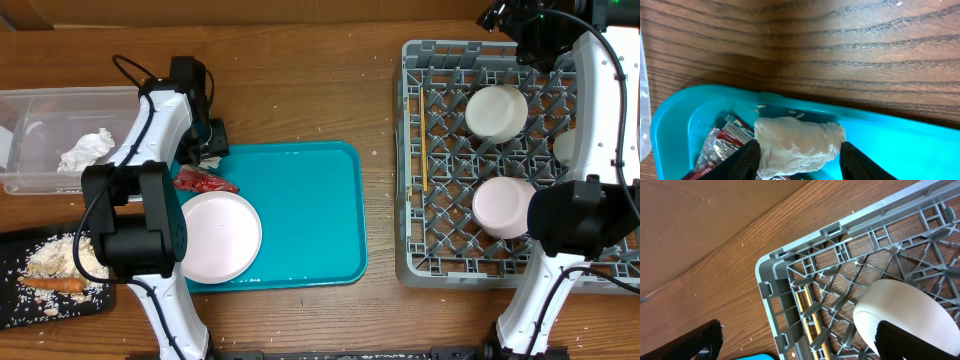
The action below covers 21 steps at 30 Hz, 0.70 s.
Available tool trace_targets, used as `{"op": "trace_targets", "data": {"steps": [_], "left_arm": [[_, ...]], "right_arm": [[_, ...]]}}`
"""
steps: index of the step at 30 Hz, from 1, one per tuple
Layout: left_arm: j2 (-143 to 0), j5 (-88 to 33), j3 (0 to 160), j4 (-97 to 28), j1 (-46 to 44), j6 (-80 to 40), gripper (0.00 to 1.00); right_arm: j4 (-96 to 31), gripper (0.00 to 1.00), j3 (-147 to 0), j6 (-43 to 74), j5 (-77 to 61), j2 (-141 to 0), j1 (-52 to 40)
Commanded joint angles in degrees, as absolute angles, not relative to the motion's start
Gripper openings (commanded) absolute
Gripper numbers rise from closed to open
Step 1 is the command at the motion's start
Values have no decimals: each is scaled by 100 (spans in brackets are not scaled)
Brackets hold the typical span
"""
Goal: Sort waste into correct bins and load items into the dishwasher
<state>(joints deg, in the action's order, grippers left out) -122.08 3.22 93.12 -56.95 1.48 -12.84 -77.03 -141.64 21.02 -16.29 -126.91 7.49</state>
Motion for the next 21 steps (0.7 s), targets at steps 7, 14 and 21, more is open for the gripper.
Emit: {"op": "trace_targets", "data": {"steps": [7, 14, 21], "left_arm": [[-12075, 228, 9299, -5686, 104, -1111, 15], [-12073, -34, 9675, -5955, 104, -1201, 4], [-12007, -235, 11356, -6700, 104, -1199, 4]], "right_arm": [[-7677, 100, -14278, 2147, -1658, -12475, 753], [-7677, 100, -14278, 2147, -1658, -12475, 753], [-7677, 100, -14278, 2147, -1658, -12475, 753]]}}
